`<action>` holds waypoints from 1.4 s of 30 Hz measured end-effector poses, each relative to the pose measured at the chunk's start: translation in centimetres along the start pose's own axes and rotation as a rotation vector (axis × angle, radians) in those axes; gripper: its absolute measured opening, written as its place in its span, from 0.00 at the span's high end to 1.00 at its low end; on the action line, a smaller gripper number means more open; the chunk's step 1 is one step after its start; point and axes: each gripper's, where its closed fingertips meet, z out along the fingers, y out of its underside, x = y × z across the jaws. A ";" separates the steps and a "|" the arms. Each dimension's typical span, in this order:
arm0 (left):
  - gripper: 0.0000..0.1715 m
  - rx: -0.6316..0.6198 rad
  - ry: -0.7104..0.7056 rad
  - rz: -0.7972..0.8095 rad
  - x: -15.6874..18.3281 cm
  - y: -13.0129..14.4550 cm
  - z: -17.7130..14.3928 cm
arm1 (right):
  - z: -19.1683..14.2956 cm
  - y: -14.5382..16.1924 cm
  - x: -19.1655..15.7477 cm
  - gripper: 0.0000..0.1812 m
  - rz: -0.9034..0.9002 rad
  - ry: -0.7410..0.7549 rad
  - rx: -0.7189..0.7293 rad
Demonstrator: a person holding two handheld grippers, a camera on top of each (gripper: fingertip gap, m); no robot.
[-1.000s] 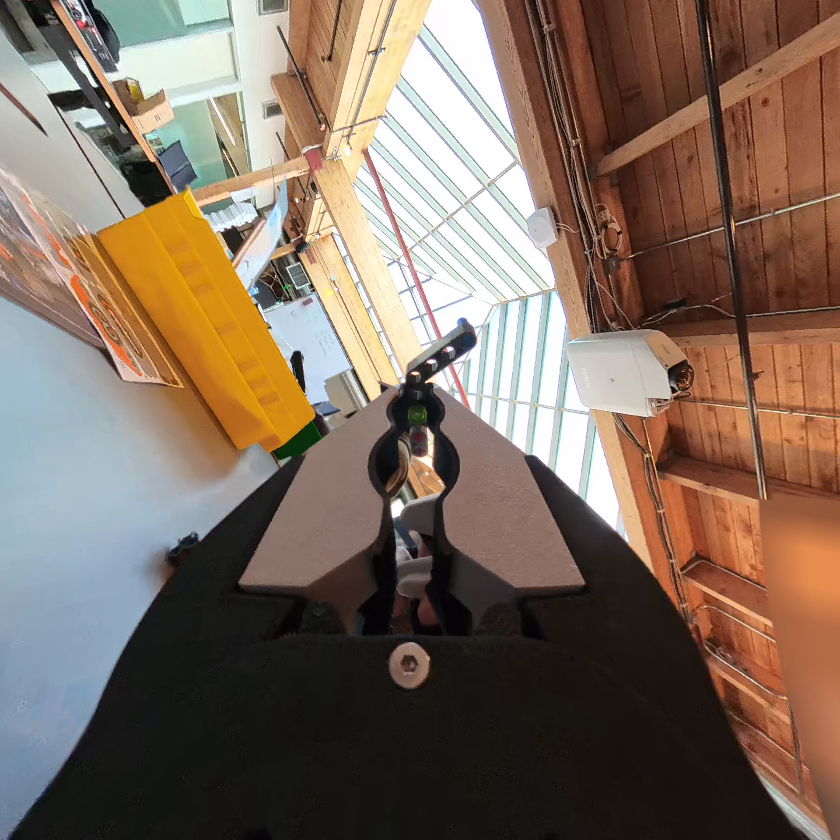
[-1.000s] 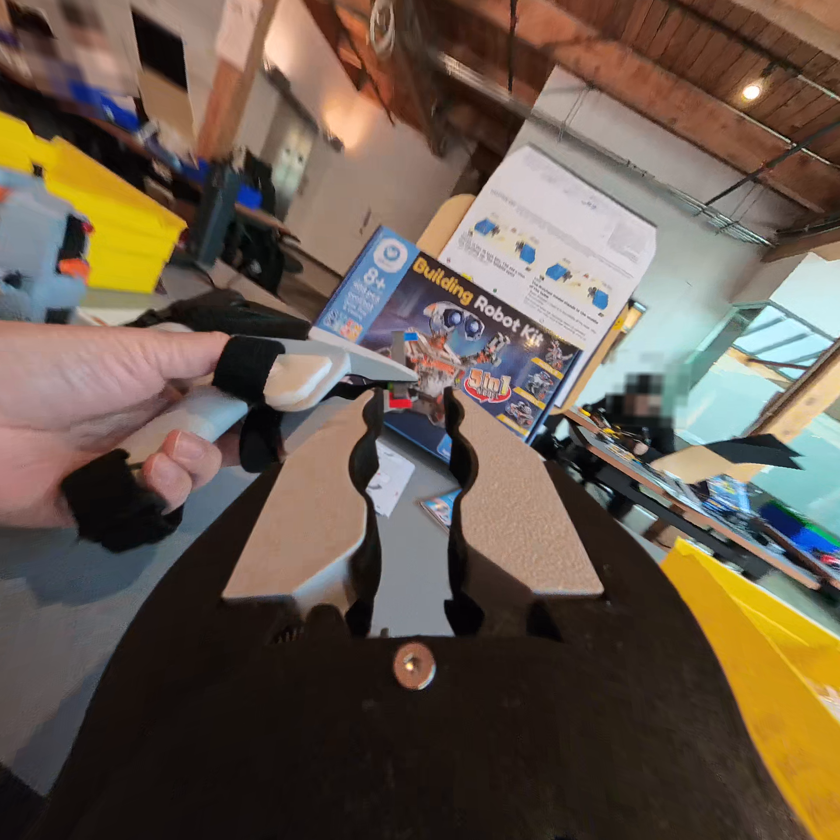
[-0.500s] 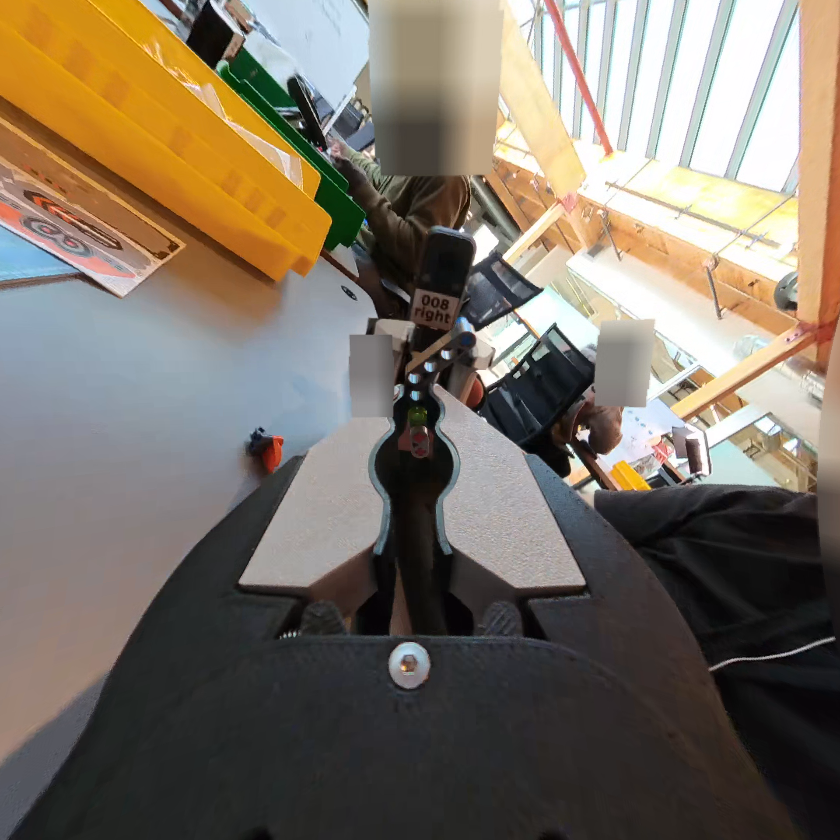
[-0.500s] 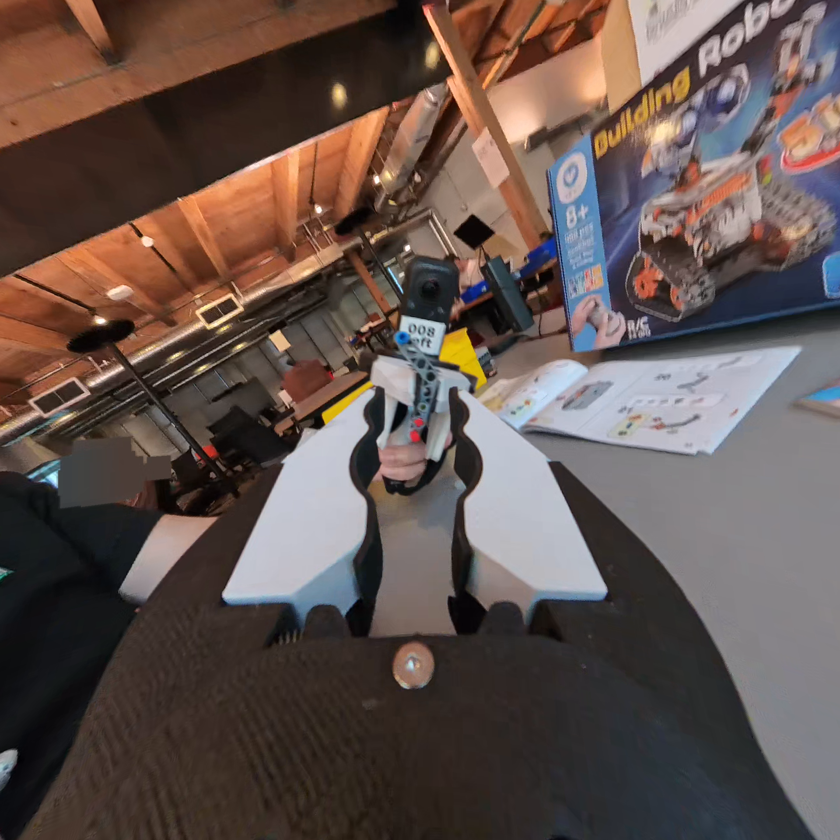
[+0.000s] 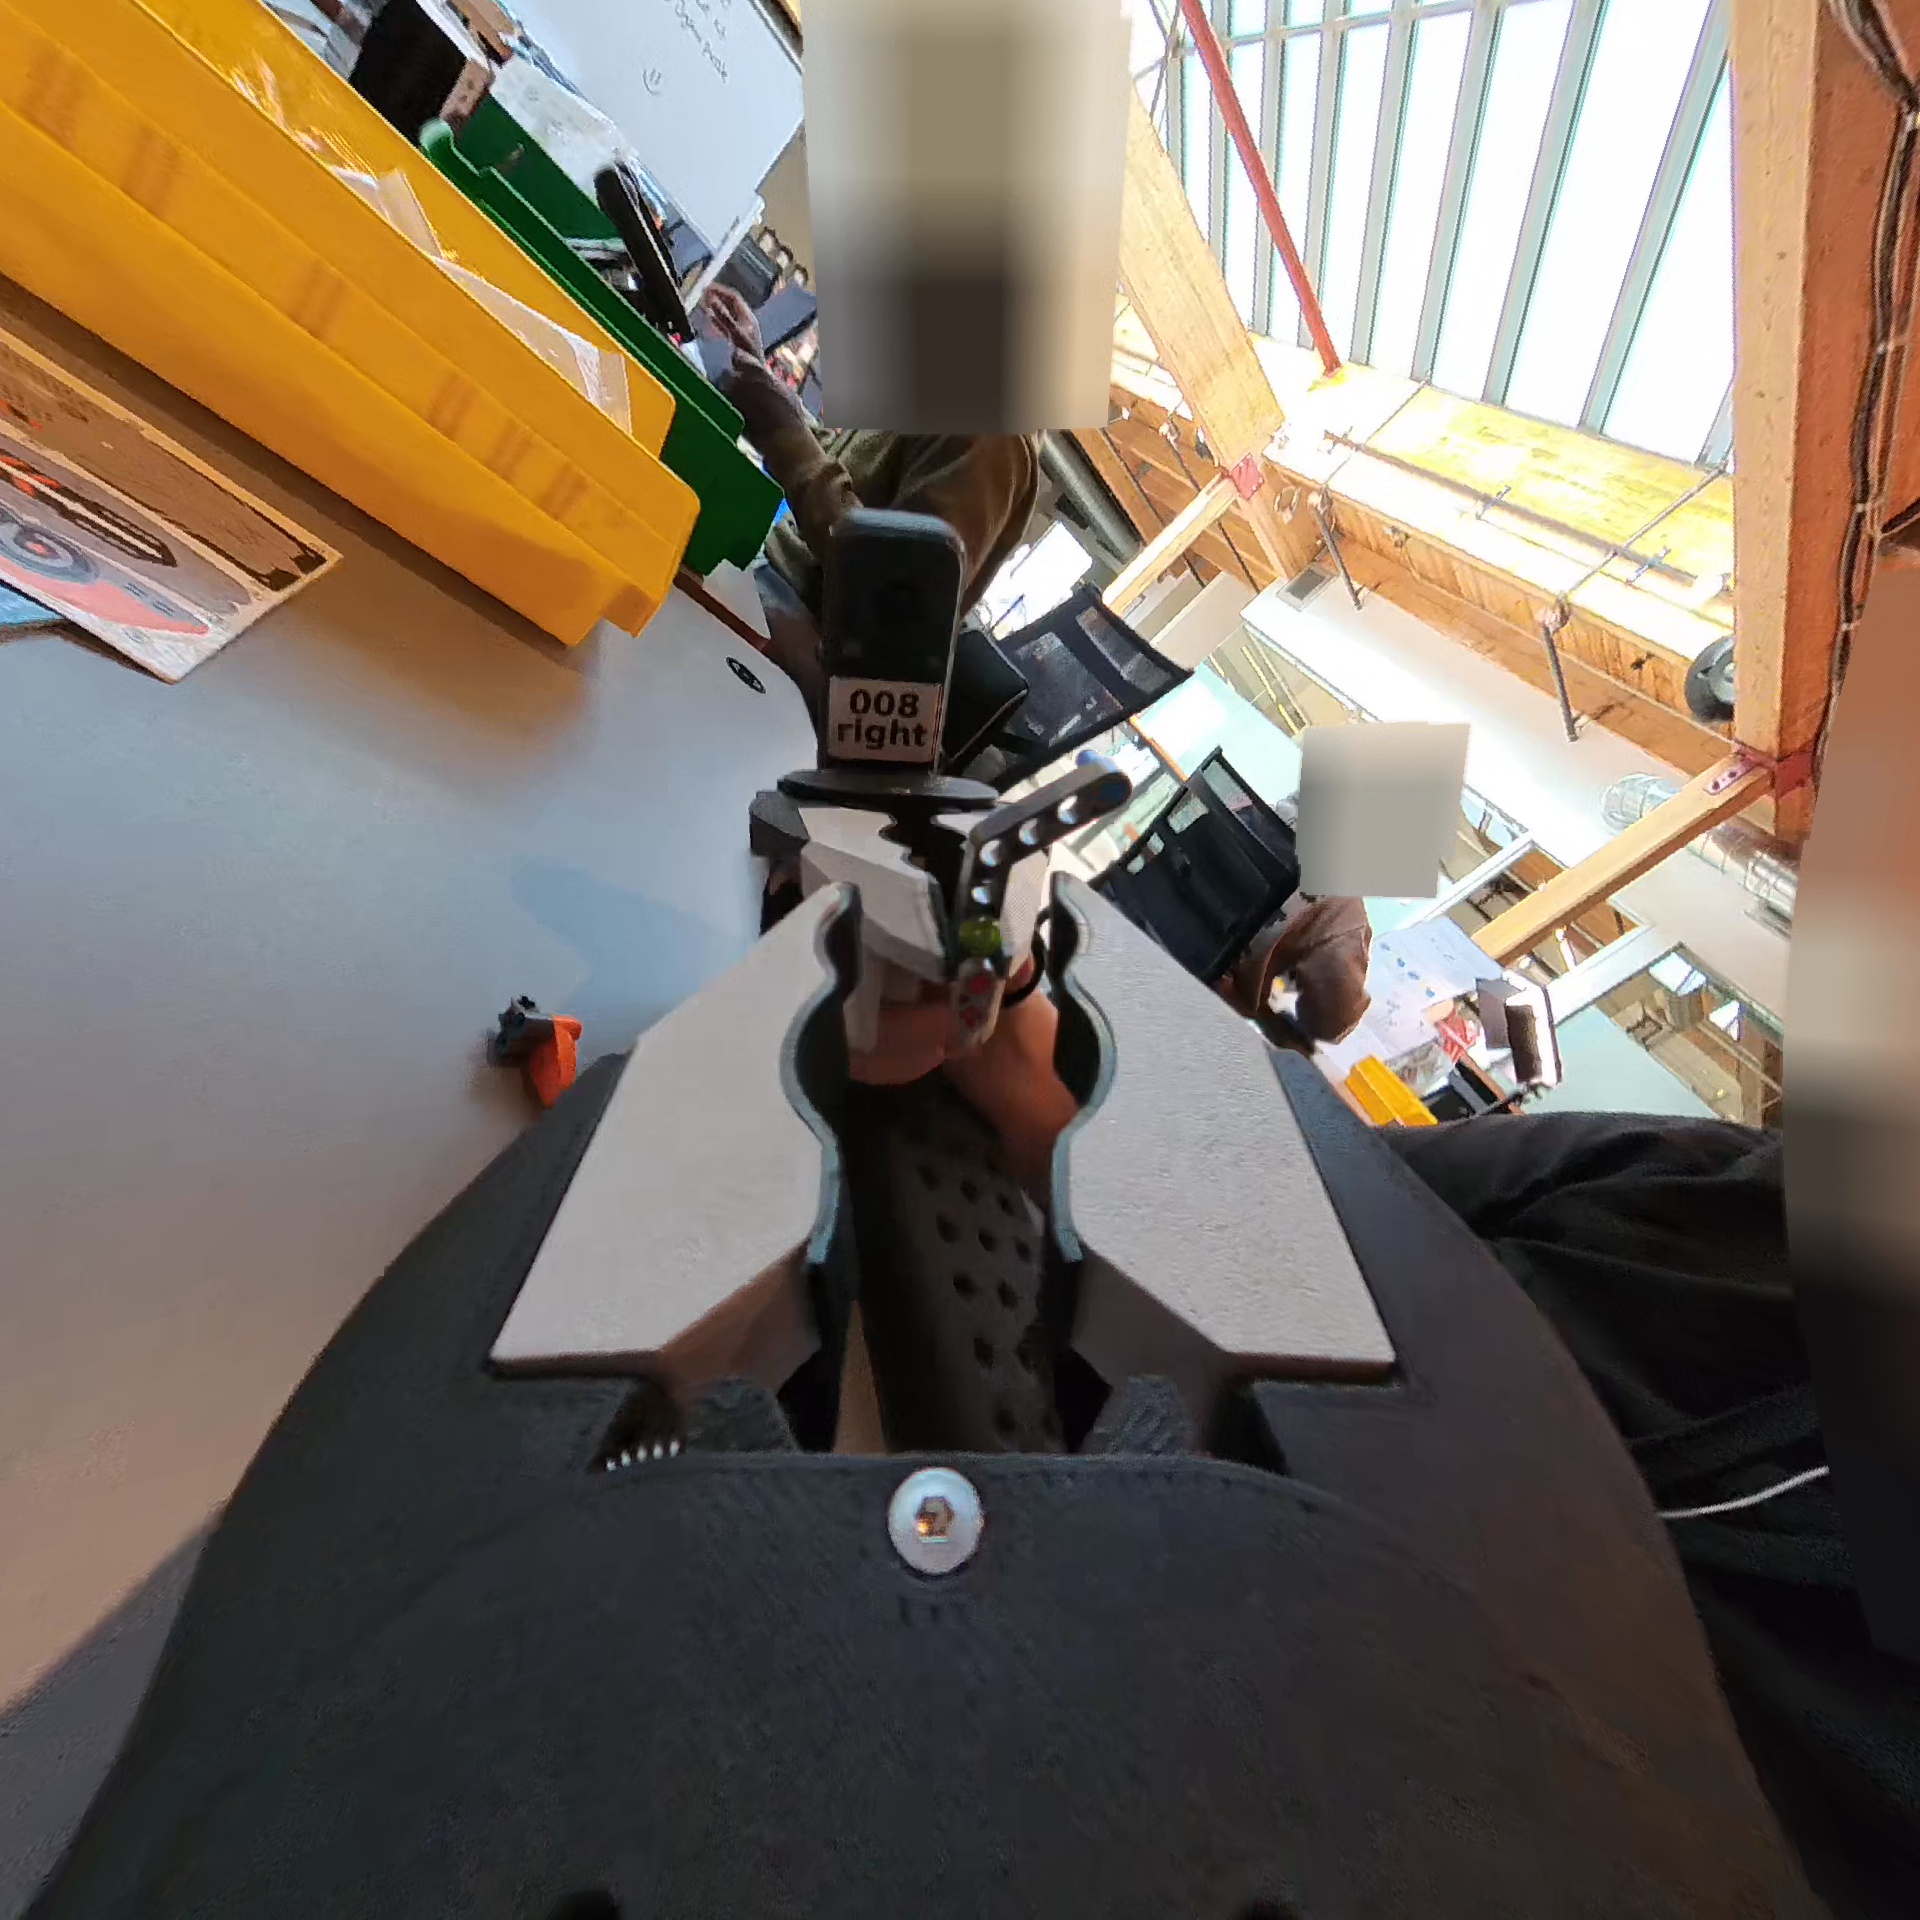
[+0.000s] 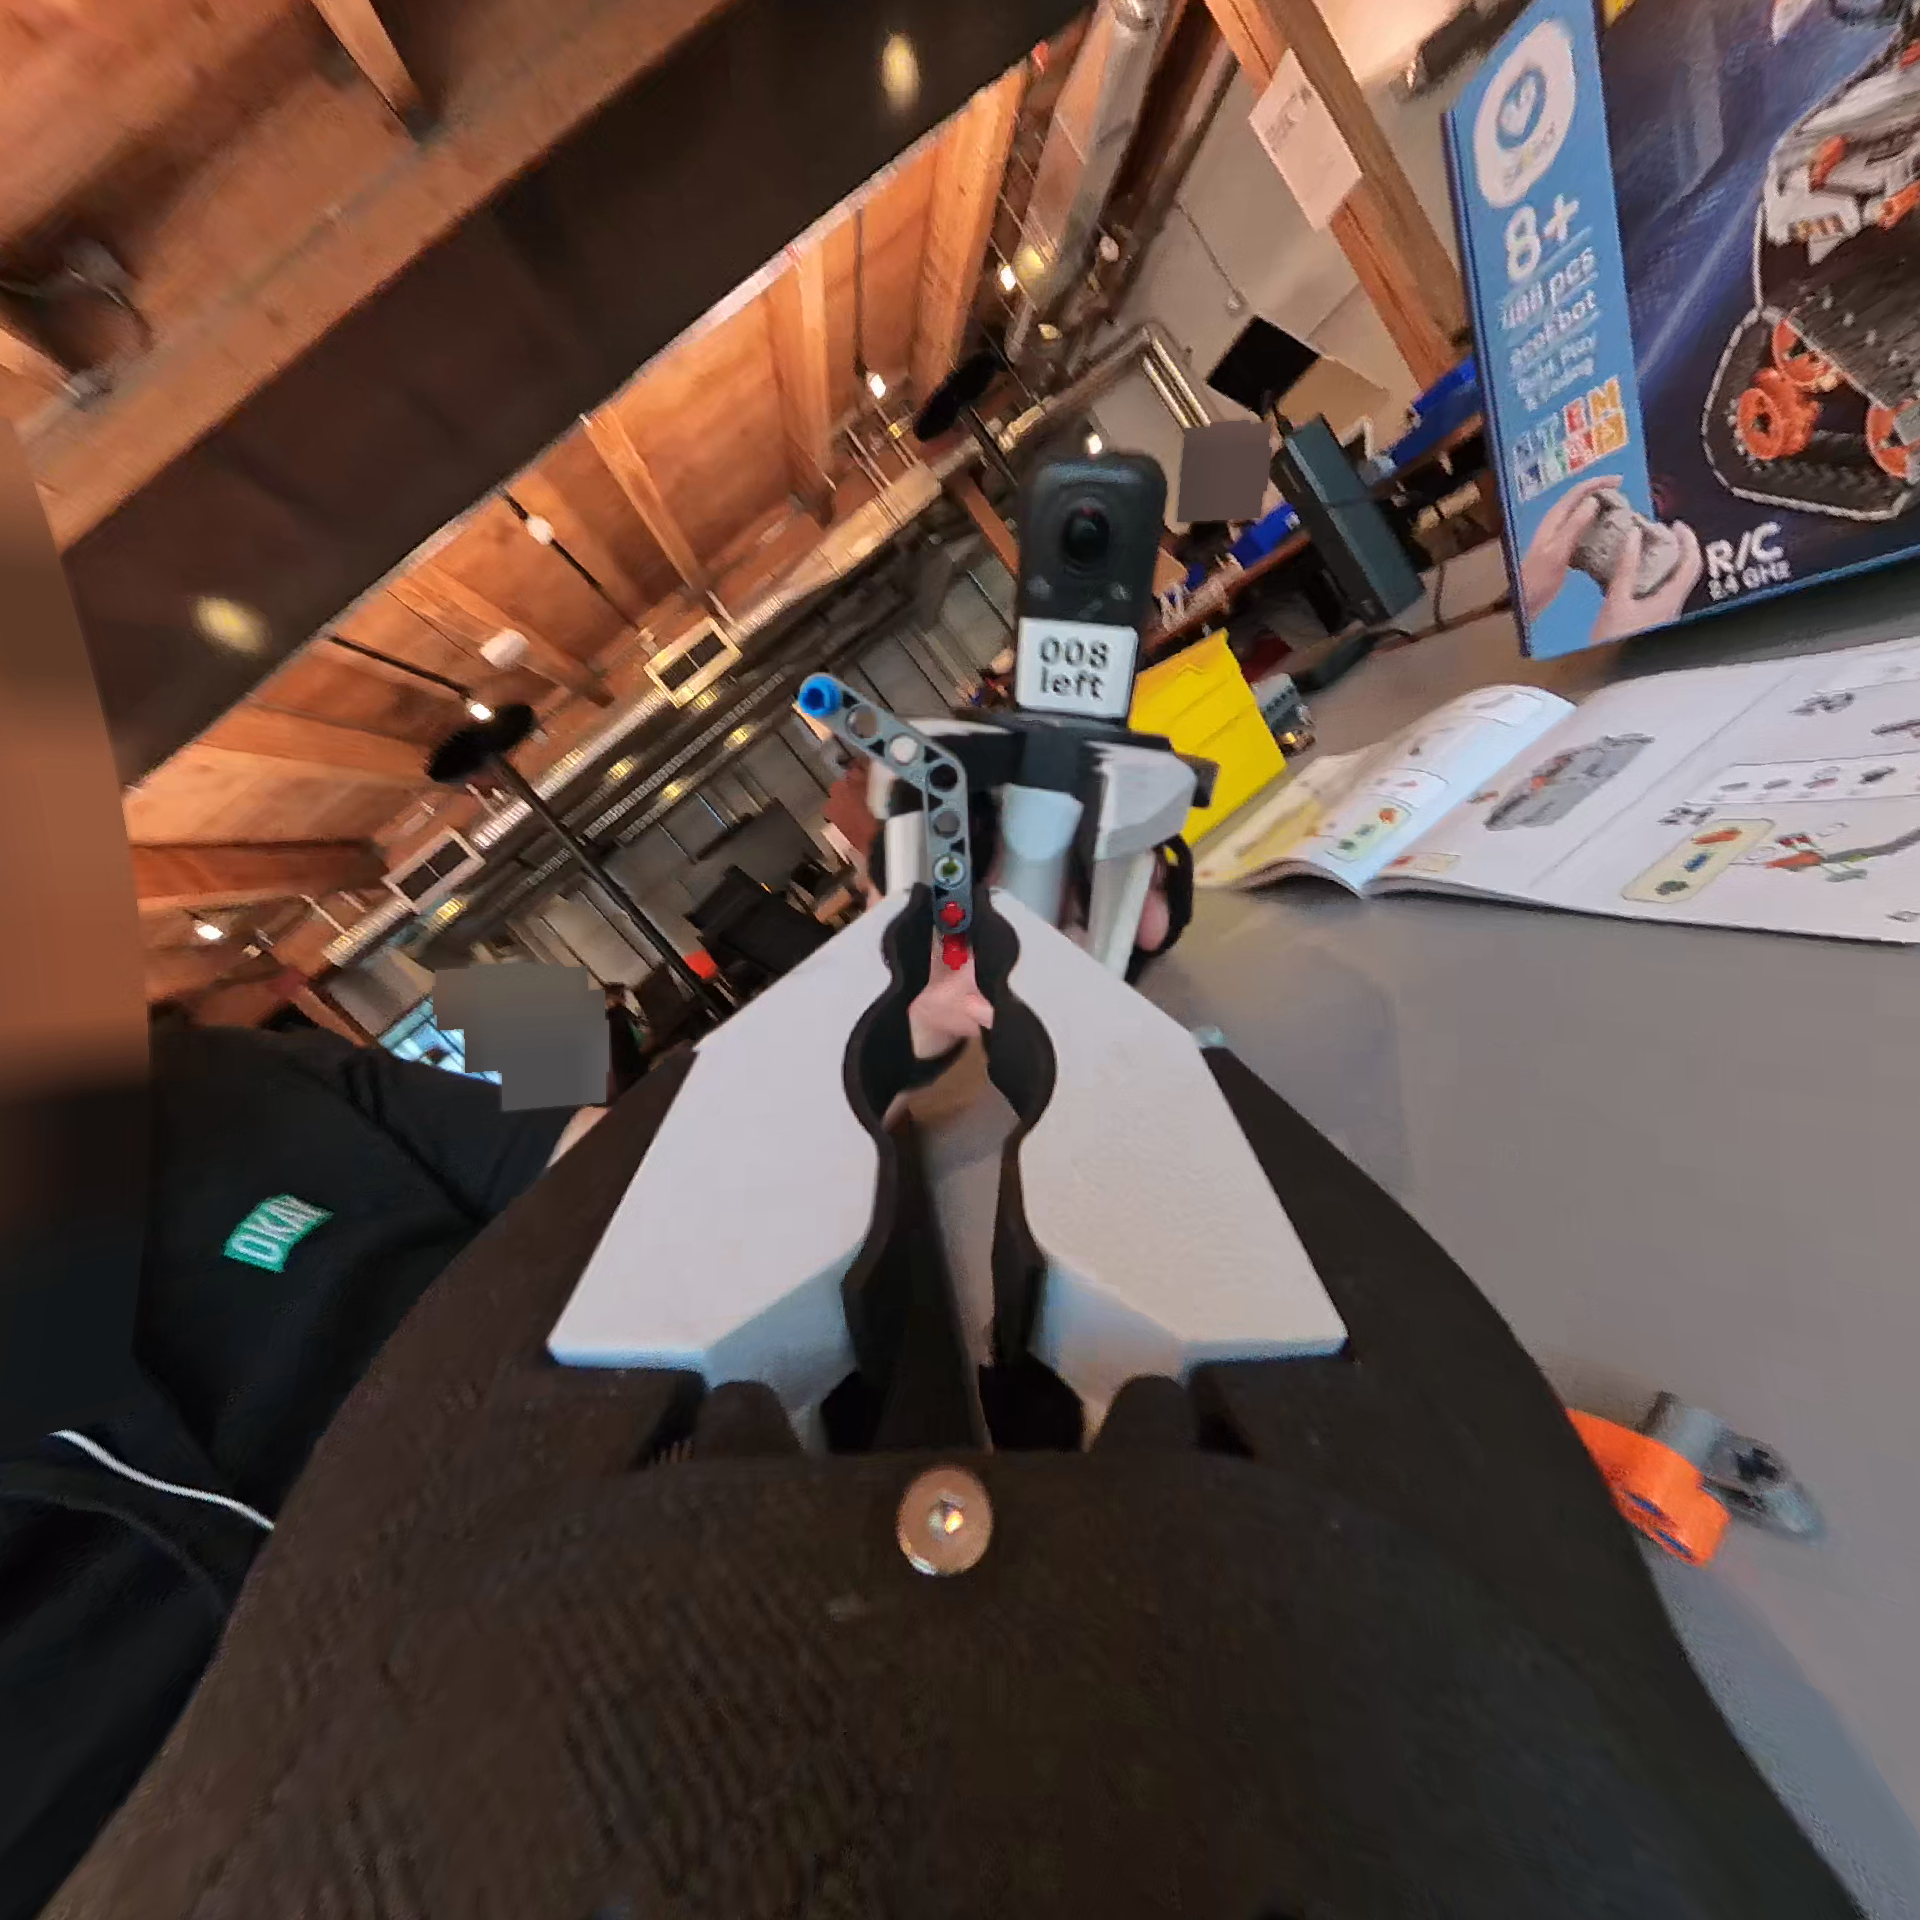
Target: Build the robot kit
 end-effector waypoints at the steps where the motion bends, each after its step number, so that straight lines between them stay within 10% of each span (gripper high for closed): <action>1: 0.83 0.025 0.017 -0.003 0.1 -0.4 -0.3 | -0.3 -0.6 -0.4 0.96 0.011 -0.026 0.038; 6: 0.93 0.072 0.145 -0.012 2.0 -0.8 0.2 | -1.3 -1.8 -1.8 0.97 0.102 -0.148 0.141; 25: 0.97 -0.040 -0.097 0.144 -0.4 1.0 1.6 | -0.8 -1.6 0.7 0.96 0.039 0.005 0.100; 28: 0.97 -0.039 -0.087 0.124 -0.2 0.8 1.2 | -2.2 -3.7 0.7 0.82 -0.095 0.079 0.126; 34: 0.97 0.074 -0.138 0.088 -1.1 -1.6 -1.6 | -8.3 1.2 8.7 0.91 -0.248 0.683 -0.551; 38: 0.97 0.086 -0.173 0.094 -1.8 -2.2 -2.6 | -8.0 3.6 7.9 0.94 -0.387 0.628 -0.979; 42: 0.97 0.130 -0.164 0.057 -1.5 -2.7 -3.3 | -6.7 1.5 8.7 0.96 0.014 0.763 -0.839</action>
